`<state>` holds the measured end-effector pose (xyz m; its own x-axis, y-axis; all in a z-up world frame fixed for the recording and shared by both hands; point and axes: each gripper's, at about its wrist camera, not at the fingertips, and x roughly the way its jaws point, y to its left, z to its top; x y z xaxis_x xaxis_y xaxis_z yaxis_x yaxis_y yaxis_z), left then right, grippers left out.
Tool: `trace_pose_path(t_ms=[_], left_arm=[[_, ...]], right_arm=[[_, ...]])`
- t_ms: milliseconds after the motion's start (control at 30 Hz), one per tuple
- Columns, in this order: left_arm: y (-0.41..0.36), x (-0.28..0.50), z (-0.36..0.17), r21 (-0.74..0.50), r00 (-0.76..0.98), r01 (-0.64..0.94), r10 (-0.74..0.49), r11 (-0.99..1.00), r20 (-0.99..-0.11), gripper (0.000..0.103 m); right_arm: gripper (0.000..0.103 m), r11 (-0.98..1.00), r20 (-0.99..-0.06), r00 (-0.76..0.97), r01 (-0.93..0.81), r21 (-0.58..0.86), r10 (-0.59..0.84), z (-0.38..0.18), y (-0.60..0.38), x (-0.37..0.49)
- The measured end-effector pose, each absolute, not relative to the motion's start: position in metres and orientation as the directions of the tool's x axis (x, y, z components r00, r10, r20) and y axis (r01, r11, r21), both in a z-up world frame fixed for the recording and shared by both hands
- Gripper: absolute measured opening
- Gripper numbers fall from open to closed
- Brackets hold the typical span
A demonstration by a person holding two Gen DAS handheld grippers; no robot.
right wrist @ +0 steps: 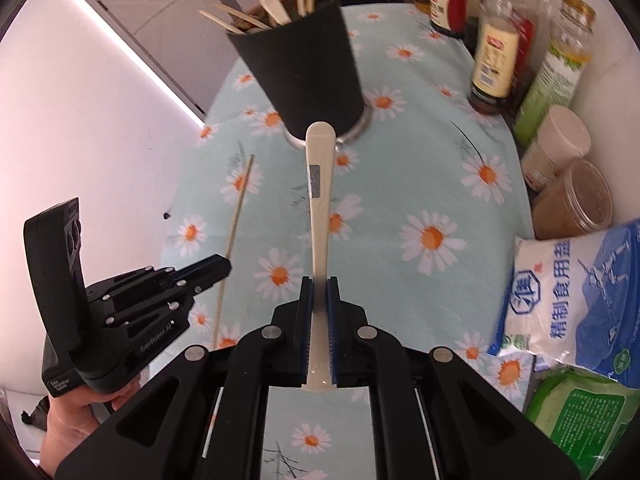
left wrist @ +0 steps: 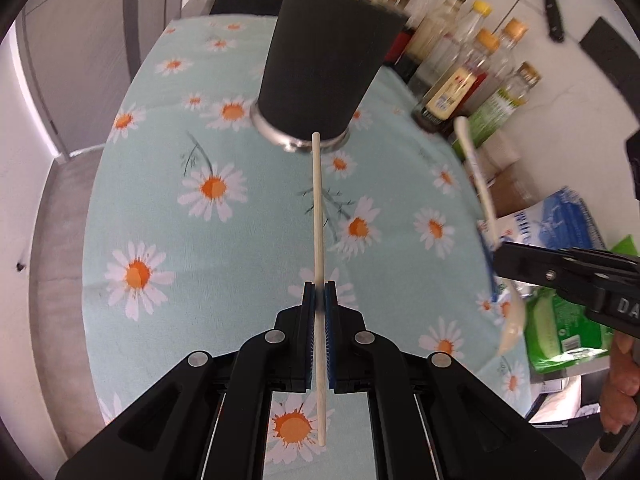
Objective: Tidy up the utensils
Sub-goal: 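Carry the spoon and chopstick up over the black holder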
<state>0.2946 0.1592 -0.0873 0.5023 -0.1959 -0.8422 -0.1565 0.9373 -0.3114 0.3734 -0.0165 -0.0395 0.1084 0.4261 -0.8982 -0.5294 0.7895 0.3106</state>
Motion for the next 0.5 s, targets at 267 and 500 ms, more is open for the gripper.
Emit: trace_pose_path(t_ms=[267, 500], left_arm=[[0.173, 0.283, -0.044, -0.39, 0.643, -0.053, -0.268, 0.919, -0.718, 0.004], [0.187, 0.283, -0.006, -0.396, 0.746, 0.014, -0.273, 0.918, -0.607, 0.004]], right_arm=[[0.008, 0.755, -0.849, 0.18, -0.572, 0.321, 0.497, -0.009, 0.012, 0.366], [0.008, 0.733, -0.801, 0.207, -0.572, 0.367, 0.562, 0.011, 0.024, 0.376]])
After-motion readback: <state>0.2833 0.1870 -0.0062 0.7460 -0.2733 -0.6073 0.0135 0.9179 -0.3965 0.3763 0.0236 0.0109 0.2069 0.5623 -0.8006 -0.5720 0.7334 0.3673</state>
